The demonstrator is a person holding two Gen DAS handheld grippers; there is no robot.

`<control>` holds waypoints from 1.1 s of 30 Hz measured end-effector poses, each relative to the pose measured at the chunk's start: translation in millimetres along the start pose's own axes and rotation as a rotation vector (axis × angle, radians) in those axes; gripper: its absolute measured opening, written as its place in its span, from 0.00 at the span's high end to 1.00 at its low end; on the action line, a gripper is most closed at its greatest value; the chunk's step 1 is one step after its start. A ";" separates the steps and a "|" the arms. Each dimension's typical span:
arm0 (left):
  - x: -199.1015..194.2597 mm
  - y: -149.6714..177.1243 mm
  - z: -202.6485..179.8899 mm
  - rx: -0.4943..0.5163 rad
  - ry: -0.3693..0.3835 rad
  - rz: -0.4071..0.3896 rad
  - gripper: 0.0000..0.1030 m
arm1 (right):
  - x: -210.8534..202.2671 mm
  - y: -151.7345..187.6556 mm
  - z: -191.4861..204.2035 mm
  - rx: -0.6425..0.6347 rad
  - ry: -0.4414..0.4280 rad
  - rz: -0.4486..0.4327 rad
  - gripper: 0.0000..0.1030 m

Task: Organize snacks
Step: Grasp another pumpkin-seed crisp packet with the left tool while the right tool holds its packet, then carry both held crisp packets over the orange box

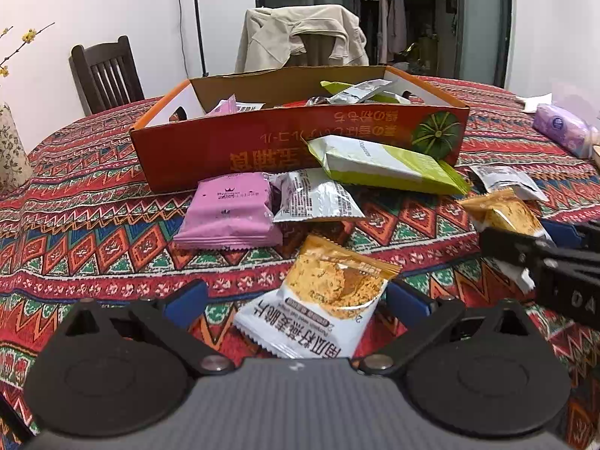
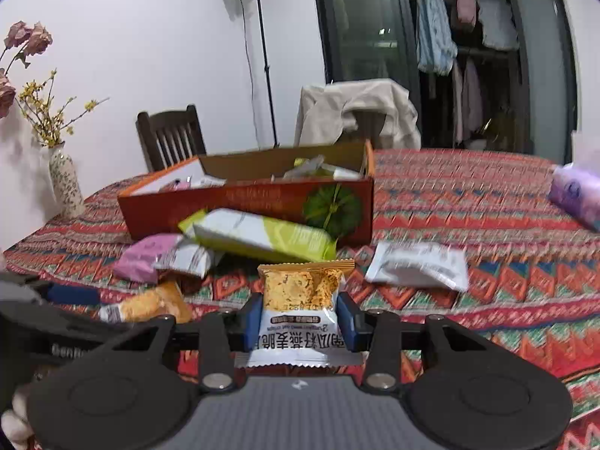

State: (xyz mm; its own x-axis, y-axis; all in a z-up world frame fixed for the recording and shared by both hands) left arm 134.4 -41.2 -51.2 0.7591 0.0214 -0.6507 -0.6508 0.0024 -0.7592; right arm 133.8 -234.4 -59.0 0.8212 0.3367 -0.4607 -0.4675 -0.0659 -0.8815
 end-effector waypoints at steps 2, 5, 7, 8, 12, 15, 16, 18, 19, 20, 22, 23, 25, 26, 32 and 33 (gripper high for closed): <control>4.5 -1.5 -1.1 -0.010 -0.004 0.011 0.00 | -0.5 0.7 0.6 -0.005 -0.017 -0.003 0.60; 7.1 -2.6 -1.2 -0.027 -0.004 0.014 0.00 | -1.0 1.7 1.6 -0.007 -0.030 -0.008 0.60; 7.5 -2.8 -2.3 -0.028 -0.001 0.015 0.00 | -1.4 2.0 1.6 -0.008 -0.040 -0.009 0.60; 7.2 -2.8 -2.7 -0.026 0.002 0.015 0.01 | -1.9 2.3 1.6 -0.009 -0.044 -0.010 0.60; 4.6 -2.0 -4.6 -0.019 0.045 0.011 0.14 | -2.5 2.0 2.2 -0.011 -0.055 -0.014 0.60; 0.8 -1.1 -6.6 -0.015 0.061 -0.004 0.32 | -2.6 2.2 2.0 -0.011 -0.059 -0.015 0.60; -0.8 -0.6 -6.6 -0.016 0.065 -0.011 0.37 | -2.7 2.2 2.2 -0.012 -0.059 -0.016 0.60; -3.8 0.5 -5.9 -0.017 0.071 -0.021 0.48 | -3.6 2.5 2.4 -0.014 -0.062 -0.020 0.60; -5.2 1.3 -5.1 -0.021 0.075 -0.024 0.49 | -3.9 2.5 2.6 -0.016 -0.062 -0.021 0.60; -6.8 2.3 -4.9 -0.018 0.078 -0.032 0.52 | -4.3 2.6 2.4 -0.017 -0.062 -0.023 0.60; -8.5 4.5 -5.0 -0.009 0.075 -0.043 0.53 | -5.0 2.7 2.8 -0.020 -0.063 -0.026 0.60; -9.9 5.5 -4.9 -0.008 0.076 -0.047 0.53 | -5.2 2.7 2.9 -0.022 -0.063 -0.027 0.60; -12.5 6.1 -4.4 -0.010 0.080 -0.053 0.53 | -5.3 2.8 3.9 -0.026 -0.063 -0.027 0.60; -14.3 6.2 -3.9 -0.011 0.081 -0.058 0.53 | -5.5 2.8 4.3 -0.029 -0.062 -0.027 0.60; -27.5 5.6 -0.9 -0.010 0.102 -0.093 0.53 | -6.5 2.5 7.1 -0.046 -0.057 -0.034 0.60; -30.3 4.9 -0.1 -0.010 0.105 -0.100 0.53 | -7.0 2.2 7.0 -0.045 -0.060 -0.035 0.60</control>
State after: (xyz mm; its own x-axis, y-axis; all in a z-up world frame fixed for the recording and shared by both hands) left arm 108.2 -41.9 -35.1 0.8181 -0.0829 -0.5690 -0.5717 -0.0106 -0.8204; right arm 124.7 -230.4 -57.0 0.8153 0.3952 -0.4233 -0.4221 -0.0948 -0.9016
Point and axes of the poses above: each gripper's, at about its wrist camera, not at the fingertips, and x roughly the way its jaws point, z to its left, y to its underside, the point moved 3 cm from there along x, roughly the way its jaws point, and after that the axes turned 3 degrees about -x, right-handed, at the moved point
